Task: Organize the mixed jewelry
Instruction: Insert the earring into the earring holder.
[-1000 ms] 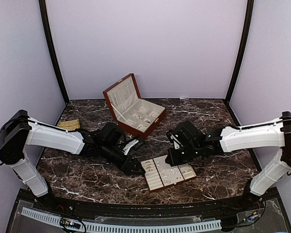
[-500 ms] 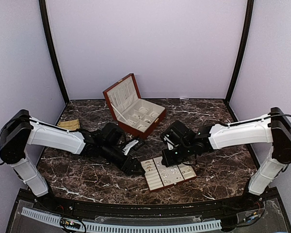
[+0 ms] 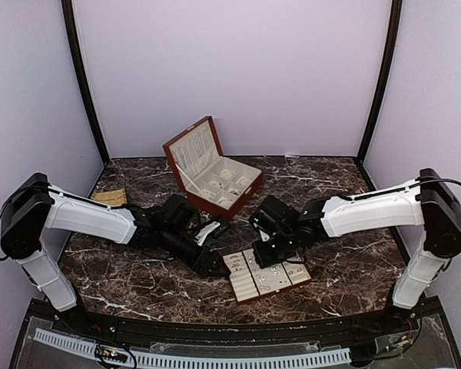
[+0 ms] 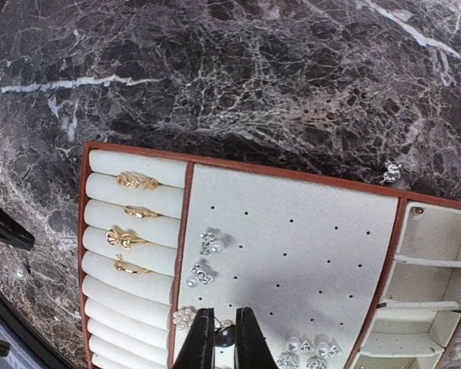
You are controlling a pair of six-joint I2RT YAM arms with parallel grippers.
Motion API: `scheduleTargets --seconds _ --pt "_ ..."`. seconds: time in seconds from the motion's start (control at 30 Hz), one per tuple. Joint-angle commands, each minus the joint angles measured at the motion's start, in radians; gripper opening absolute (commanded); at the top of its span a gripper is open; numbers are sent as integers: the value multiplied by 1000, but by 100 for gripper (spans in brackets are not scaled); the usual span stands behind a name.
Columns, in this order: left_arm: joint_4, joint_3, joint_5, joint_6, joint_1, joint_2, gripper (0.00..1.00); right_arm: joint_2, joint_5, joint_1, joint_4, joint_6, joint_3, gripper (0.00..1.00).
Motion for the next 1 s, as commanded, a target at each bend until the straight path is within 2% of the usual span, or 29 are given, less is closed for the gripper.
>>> scheduleTargets --seconds 0.0,0.97 --pt "3 20 15 3 -2 5 60 18 49 15 -29 -14 36 6" --pt "8 21 23 3 -3 4 60 61 84 38 -63 -34 69 7"
